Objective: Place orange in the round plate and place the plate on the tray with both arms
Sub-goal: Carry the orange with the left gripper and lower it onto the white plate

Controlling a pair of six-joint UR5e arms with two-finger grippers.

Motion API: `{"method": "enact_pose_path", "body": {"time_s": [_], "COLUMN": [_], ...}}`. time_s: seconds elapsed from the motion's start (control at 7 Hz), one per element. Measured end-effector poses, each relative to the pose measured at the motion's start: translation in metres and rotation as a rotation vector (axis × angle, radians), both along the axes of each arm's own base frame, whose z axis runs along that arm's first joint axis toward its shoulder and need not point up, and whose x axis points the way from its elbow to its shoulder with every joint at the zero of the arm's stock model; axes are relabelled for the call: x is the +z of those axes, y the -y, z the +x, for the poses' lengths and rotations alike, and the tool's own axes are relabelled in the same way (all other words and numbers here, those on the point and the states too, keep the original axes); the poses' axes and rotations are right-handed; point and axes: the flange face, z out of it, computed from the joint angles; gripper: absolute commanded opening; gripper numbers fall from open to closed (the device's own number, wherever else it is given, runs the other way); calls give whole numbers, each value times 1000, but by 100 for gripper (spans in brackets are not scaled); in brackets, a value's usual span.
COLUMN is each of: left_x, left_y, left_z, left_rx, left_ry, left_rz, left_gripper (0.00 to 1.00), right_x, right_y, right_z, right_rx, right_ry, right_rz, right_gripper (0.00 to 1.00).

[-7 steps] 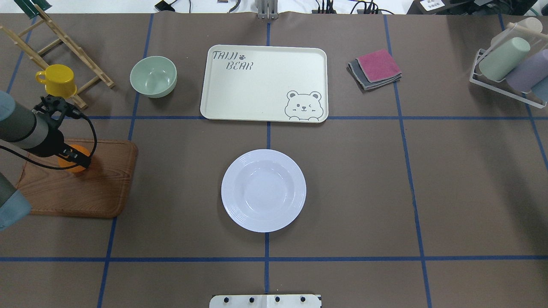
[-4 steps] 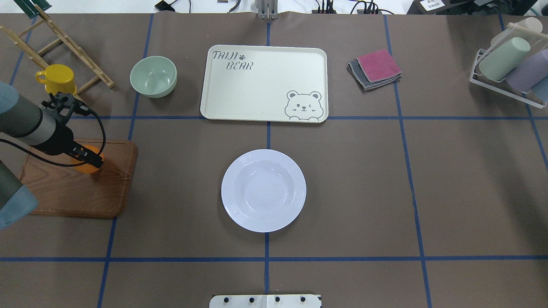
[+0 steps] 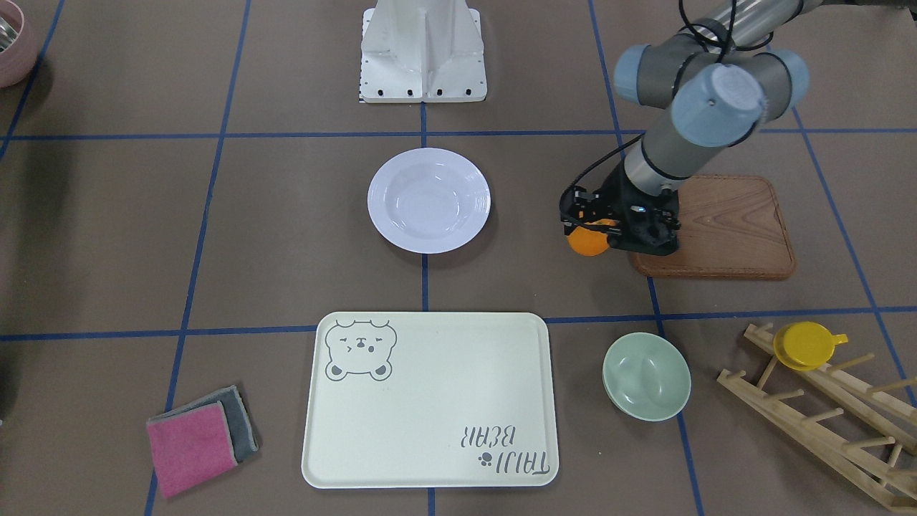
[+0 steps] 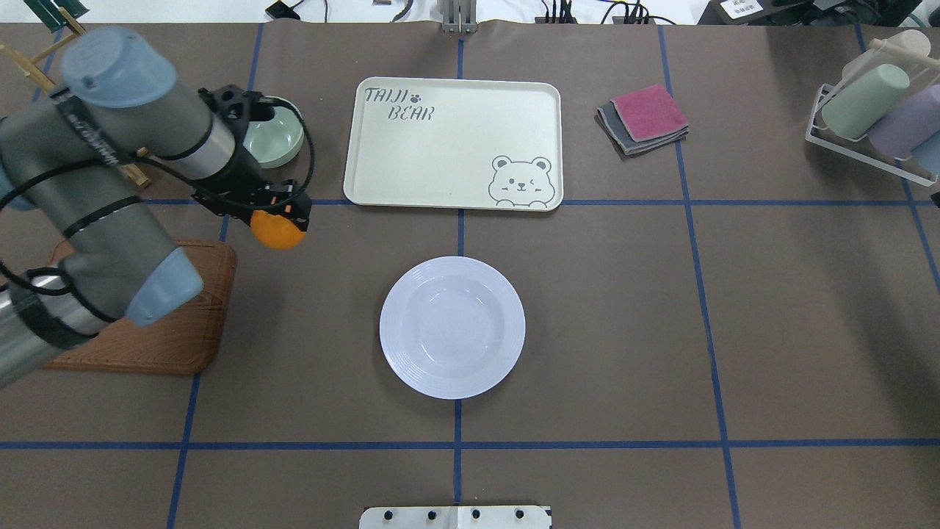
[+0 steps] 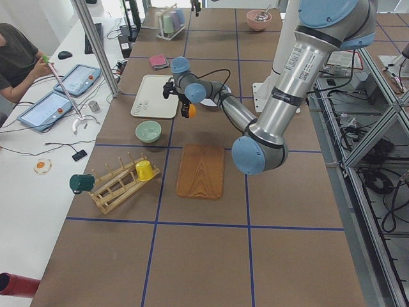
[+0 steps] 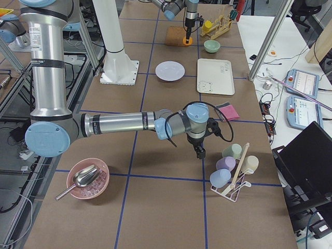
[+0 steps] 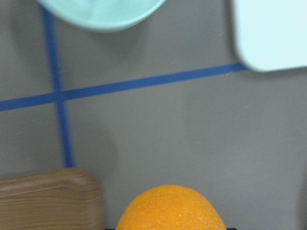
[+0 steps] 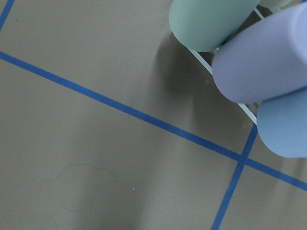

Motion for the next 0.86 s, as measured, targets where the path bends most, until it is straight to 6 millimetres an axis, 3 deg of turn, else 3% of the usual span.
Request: {"method": "enact_pose_path", "body": {"time_s": [0.29, 0.43, 0.57, 0.71, 0.86], "left_x": [-62, -88, -102, -115, -127], "left_y": [35, 51, 56, 50, 25], "left_z": [80, 105, 115, 122, 133], "left_rx": [-36, -43, -47, -56, -62], "left_ry": [49, 59, 60, 49, 28], "left_rz": [-35, -49, -56, -71, -99], "left_gripper": [0, 0, 0, 0, 0], "right_x": [-17, -28, -37, -43, -46], "right_y": [-5, -8, -11, -12, -13], "right_z": [-25, -34, -44, -52, -59], "right_rx": [-51, -68, -82, -88, -90], "right_ry": [47, 73, 92, 102, 106], "right_rz": [90, 107, 113, 108, 102], "right_gripper": [100, 100, 100, 100, 100]}}
